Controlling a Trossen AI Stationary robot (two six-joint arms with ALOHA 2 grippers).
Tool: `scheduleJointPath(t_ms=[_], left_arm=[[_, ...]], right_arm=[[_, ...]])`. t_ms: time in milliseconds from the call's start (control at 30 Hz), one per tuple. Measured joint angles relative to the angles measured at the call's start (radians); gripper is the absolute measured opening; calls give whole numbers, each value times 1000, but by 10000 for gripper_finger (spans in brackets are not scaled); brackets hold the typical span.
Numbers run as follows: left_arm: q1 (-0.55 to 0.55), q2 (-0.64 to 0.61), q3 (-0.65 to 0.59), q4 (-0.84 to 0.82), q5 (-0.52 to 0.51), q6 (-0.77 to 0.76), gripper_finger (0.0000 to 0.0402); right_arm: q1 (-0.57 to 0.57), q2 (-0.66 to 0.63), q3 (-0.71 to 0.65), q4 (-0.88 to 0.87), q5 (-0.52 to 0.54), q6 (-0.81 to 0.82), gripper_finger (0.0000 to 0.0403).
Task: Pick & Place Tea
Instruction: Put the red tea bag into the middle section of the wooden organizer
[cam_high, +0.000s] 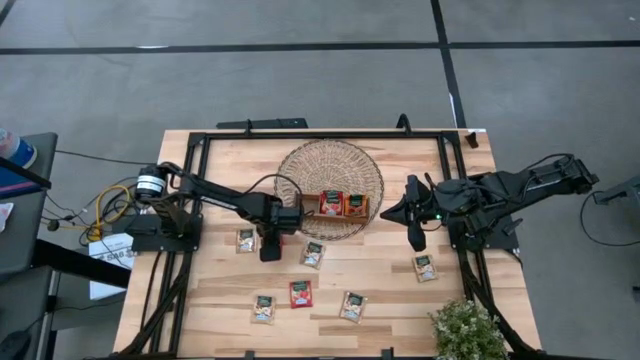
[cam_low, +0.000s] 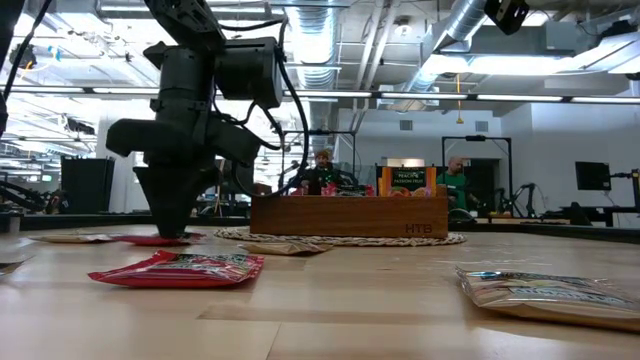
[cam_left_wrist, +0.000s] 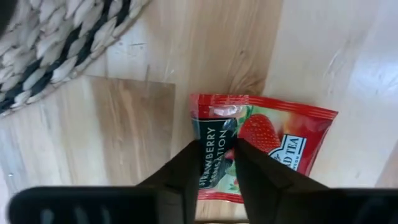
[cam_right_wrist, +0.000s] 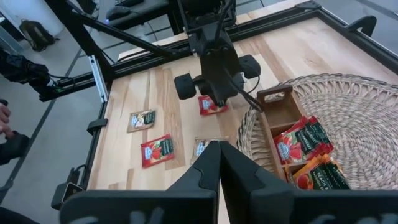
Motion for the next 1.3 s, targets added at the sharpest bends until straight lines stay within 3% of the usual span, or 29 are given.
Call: scheduleJointPath(t_ms=[233,533,833,1133,1300], left_arm=[[-4,-55,-5,27,-29,-12,41],[-12,-172,2,13,-44,-104,14],[-19,-268,148,-99,-29,-172,1],[-76,-275,418,-173,-209,-159,0],[-114,-267,482,-181,-301,-139,0]], right_arm=[[0,0,0,0,0,0,1],[0,52,0,47,0,0,1],[-5,225,0,151,-67,1,4],[-81,363,-1,387,-197,0,72],[-152,411,0,527,-309,33,113]])
